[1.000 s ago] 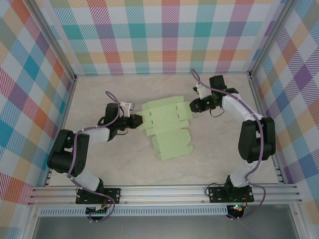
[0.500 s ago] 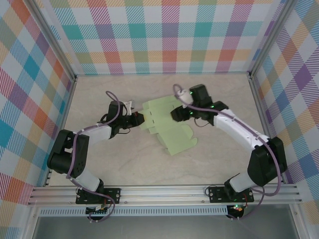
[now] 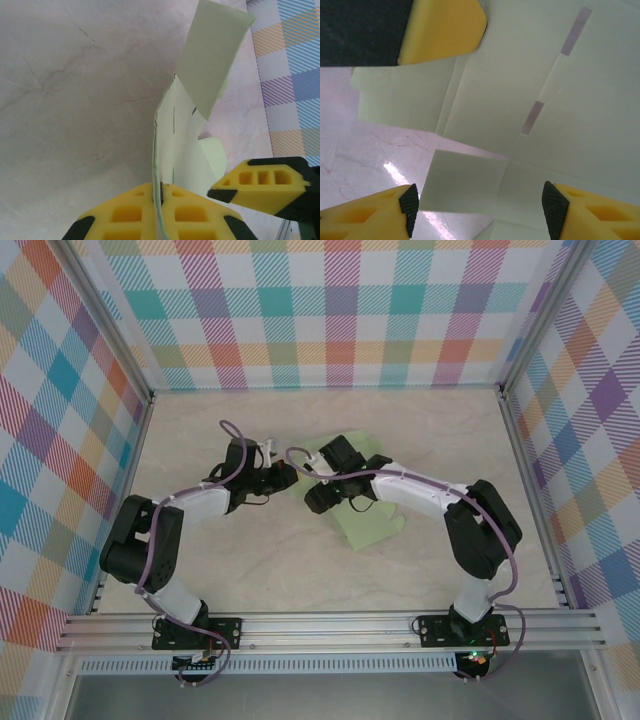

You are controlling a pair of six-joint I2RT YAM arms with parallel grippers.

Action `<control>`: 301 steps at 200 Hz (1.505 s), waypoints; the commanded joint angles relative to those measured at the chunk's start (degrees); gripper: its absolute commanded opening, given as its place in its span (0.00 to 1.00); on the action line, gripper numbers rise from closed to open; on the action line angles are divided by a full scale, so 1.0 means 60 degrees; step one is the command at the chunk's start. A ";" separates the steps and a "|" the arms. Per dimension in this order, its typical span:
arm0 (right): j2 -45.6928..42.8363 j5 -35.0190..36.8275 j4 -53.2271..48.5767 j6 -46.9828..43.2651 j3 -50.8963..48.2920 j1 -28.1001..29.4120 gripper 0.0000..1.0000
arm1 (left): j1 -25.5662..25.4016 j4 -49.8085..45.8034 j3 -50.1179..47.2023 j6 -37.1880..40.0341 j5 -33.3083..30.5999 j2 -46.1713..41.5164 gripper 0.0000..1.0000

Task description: Fold the paper box

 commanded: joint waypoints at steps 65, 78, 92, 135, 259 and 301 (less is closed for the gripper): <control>0.0899 0.1242 -0.0673 0.0285 0.0912 0.0060 0.70 | -0.0173 0.0084 0.0332 -0.0065 0.0152 0.0271 0.00; 0.0774 0.0593 -0.0670 0.0206 0.0931 0.0059 0.70 | -0.0173 0.0062 0.0329 -0.0050 0.0120 0.0257 0.00; 0.0519 -0.0495 -0.0603 0.0109 0.0931 0.0073 0.76 | -0.0173 0.0026 0.0327 -0.0007 0.0098 0.0257 0.00; 0.0616 -0.0514 -0.0278 -0.0614 0.0545 0.0122 0.77 | -0.0173 -0.0026 0.0470 -0.0108 0.0103 0.0300 0.00; 0.0508 -0.0831 -0.1404 -0.0375 0.0791 -0.1288 0.53 | -0.0261 -0.1166 0.0963 0.1360 -0.0233 0.0519 0.00; 0.1219 -0.1325 -0.1593 -0.0062 0.0780 -0.1743 0.44 | -0.0375 -0.0575 0.0926 0.1802 -0.0280 0.0851 0.00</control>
